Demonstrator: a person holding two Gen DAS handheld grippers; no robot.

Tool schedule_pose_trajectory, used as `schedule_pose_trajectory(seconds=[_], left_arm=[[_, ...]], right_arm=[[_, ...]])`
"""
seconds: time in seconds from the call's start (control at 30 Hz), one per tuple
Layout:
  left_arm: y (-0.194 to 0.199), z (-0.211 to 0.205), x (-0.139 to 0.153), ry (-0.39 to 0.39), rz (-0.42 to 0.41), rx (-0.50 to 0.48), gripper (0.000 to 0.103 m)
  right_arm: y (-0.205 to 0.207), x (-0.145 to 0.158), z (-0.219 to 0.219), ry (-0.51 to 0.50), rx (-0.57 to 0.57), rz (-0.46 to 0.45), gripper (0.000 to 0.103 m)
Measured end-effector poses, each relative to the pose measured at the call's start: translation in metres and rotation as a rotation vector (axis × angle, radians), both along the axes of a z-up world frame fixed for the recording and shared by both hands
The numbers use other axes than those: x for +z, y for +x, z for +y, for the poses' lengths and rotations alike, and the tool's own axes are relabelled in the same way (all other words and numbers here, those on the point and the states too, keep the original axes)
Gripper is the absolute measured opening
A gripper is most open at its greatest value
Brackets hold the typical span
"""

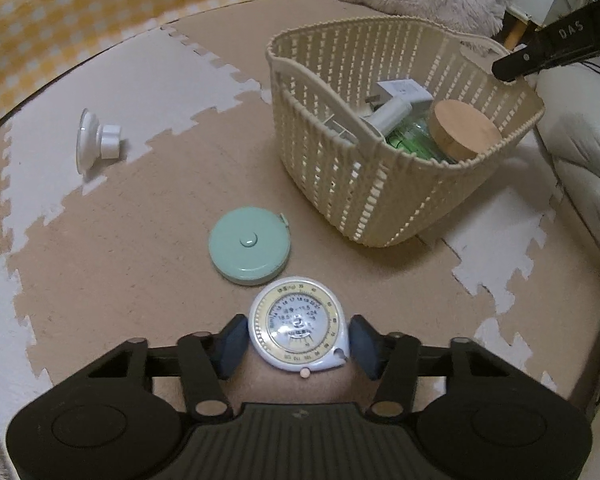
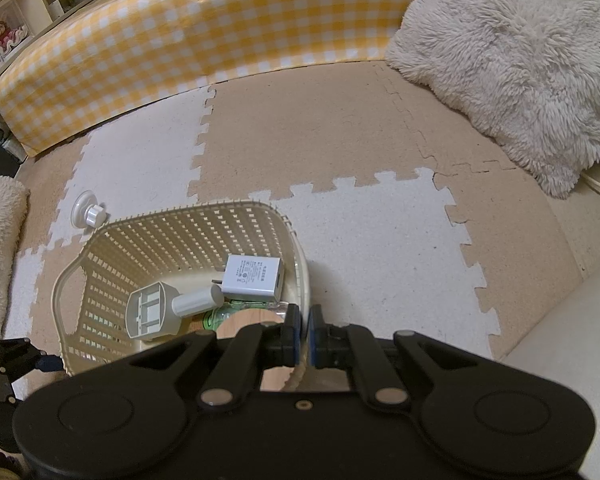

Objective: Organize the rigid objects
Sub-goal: 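Move the left gripper back to the white round tape measure and grasp it, then carry the white tape measure with the left gripper into the basket and release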

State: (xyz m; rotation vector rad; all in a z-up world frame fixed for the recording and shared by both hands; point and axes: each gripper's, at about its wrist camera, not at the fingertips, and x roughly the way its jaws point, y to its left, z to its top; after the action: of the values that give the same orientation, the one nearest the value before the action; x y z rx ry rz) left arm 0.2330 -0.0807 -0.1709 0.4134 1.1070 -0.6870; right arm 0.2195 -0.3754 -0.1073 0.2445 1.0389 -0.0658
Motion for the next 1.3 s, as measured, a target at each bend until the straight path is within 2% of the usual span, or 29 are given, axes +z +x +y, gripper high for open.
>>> schedule_pose_trajectory(seconds=[0.53, 0.9, 1.1, 1.3], left_arm=[[0.004, 0.002, 0.0, -0.015, 0.008, 0.04, 0.054], [0.003, 0.005, 0.019, -0.039, 0.007, 0.11, 0.054], [0.005, 0.017, 0.049, -0.145, -0.04, 0.217, 0.054], [-0.001, 0.016, 0.087, -0.292, -0.122, 0.251, 0.054]], right_arm=[[0.0, 0.0, 0.002, -0.003, 0.001, 0.0, 0.005], [-0.001, 0.0, 0.003, -0.006, 0.002, 0.0, 0.005], [-0.001, 0.0, 0.003, -0.007, 0.003, 0.0, 0.005], [-0.001, 0.001, 0.005, -0.011, 0.004, 0.001, 0.005]])
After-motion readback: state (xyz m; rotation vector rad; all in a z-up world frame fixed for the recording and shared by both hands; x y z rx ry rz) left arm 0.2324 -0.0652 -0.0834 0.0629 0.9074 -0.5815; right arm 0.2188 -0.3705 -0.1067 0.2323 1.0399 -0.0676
